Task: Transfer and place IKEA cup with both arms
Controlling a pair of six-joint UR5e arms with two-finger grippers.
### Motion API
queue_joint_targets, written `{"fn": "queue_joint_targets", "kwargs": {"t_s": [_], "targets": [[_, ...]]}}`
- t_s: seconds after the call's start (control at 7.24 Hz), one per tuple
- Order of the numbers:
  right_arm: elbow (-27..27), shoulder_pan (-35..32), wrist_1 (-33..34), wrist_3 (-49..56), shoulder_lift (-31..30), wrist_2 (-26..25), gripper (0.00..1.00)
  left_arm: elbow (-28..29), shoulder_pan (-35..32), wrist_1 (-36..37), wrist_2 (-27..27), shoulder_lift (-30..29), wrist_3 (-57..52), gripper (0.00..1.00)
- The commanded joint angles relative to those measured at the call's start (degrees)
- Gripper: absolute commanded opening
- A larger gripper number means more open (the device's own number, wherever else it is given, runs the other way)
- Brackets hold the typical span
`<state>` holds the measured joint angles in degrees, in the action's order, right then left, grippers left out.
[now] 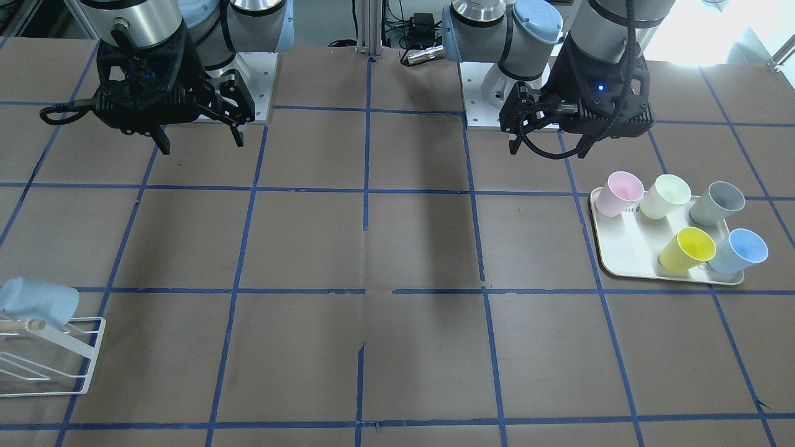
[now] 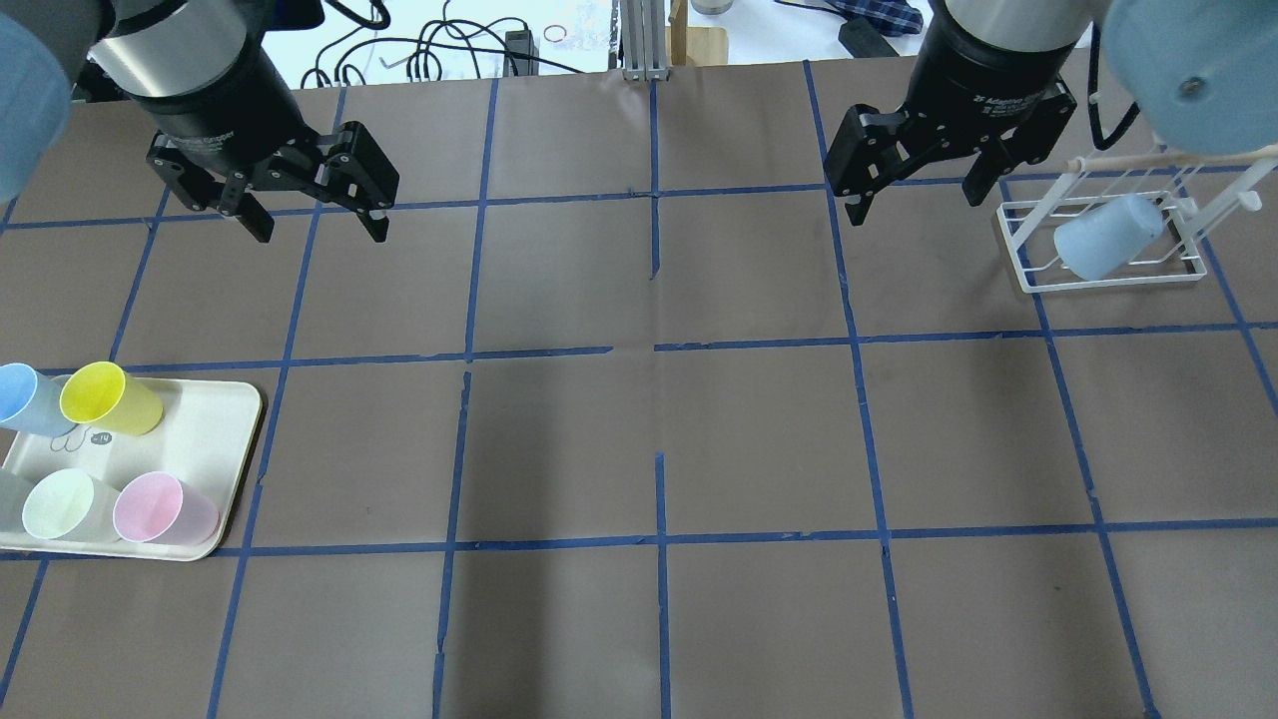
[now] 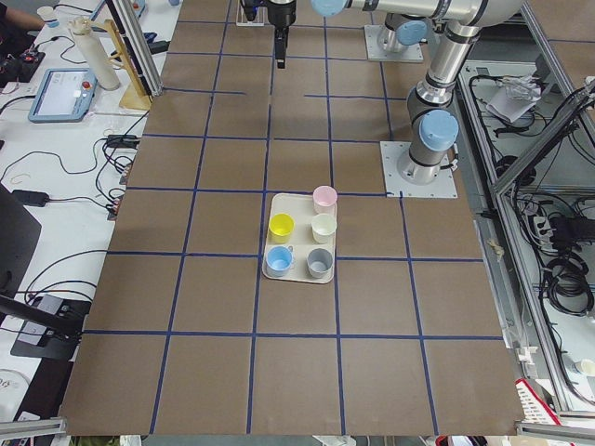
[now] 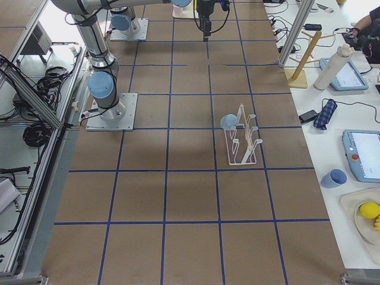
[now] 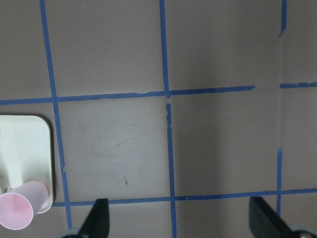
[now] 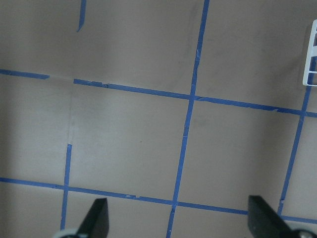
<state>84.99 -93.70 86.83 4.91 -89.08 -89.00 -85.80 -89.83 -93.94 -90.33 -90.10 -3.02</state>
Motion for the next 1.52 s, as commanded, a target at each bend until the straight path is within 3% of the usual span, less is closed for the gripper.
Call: {"fn": "queue_joint_targets", "kwargs": {"t_s": [0.0,1.1,1.38], "targets": [[0.0,0.0,-0.1,-0.1,0.0,0.1,1.0,-0.2,-0.2,0.6,-0.2,-0.6,-0.1,1.0],[-0.3,0.8,0.1,0.2,0.0,0.2,1.0,0.3,-0.1,-0.5,0.1,-0.5,-0.6,1.0],[-0.4,1.9,0.0,1.6,0.0,-1.8,1.0,-0.8,-0.1,0.2,0.6,-1.7,-0.6,1.0]]}}
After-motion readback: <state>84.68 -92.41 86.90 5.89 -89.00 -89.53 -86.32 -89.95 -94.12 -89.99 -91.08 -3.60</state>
